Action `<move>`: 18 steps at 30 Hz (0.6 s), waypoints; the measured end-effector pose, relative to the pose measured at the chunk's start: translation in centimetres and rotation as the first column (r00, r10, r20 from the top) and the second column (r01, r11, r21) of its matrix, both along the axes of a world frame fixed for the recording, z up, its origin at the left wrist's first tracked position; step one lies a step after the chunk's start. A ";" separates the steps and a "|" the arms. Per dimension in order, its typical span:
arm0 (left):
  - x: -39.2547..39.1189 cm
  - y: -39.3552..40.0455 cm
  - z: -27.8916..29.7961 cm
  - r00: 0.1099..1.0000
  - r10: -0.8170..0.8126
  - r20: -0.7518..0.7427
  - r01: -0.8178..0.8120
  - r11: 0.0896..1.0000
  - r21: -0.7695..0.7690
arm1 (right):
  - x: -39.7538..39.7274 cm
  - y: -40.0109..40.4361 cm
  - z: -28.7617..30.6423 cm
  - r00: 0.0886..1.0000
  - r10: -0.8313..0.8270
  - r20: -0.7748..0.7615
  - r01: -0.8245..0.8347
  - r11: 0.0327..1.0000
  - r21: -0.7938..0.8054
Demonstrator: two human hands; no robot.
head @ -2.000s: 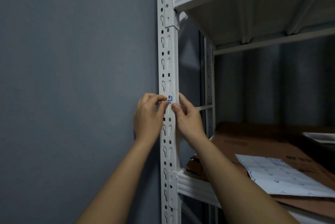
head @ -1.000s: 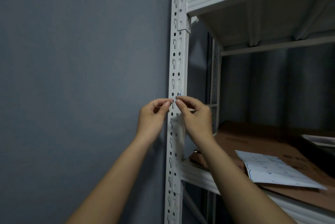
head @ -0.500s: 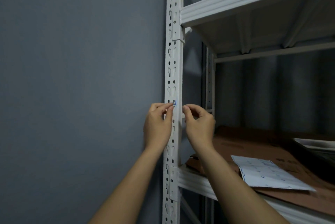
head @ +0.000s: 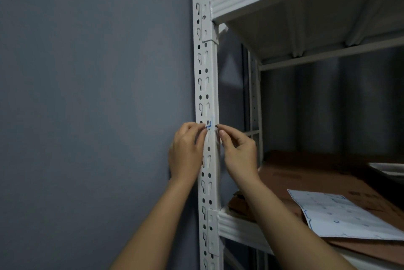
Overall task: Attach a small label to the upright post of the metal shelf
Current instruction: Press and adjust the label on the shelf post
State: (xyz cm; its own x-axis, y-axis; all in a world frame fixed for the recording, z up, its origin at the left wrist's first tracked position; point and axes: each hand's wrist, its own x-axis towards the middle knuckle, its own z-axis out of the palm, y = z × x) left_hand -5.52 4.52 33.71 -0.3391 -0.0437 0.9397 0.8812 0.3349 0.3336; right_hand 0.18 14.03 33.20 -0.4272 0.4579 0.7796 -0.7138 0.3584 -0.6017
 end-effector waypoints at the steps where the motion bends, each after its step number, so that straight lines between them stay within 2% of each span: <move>1: -0.1 0.0 0.0 1.000 0.015 -0.023 -0.015 1.000 -0.007 | -0.2 0.0 0.0 1.000 -0.006 -0.012 0.006 1.000 -0.001; 10: -0.3 0.1 0.2 0.987 0.124 -0.099 -0.125 0.992 0.000 | -0.9 0.4 -0.3 0.998 -0.047 -0.033 0.047 0.999 0.018; 12: -0.1 0.2 0.2 0.990 0.108 -0.094 -0.109 0.994 -0.002 | -0.8 0.4 -0.2 0.998 -0.048 -0.031 0.049 0.999 0.016; 16: 1.4 0.1 -0.7 0.982 -0.186 0.025 0.183 0.979 0.087 | 0.0 0.2 -0.2 0.999 0.016 -0.050 -0.016 1.000 -0.012; 18: 2.0 -0.2 -1.1 0.908 -0.385 0.167 0.351 0.914 0.201 | 0.9 0.1 -0.1 0.996 0.044 -0.078 -0.047 0.998 -0.029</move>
State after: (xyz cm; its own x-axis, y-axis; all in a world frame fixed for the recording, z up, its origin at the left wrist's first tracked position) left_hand -3.49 4.31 32.64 -0.5396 -0.0259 0.8415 0.8405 -0.0745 0.5367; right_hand 1.08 14.10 33.07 -0.3869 0.4639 0.7969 -0.7739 0.3066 -0.5542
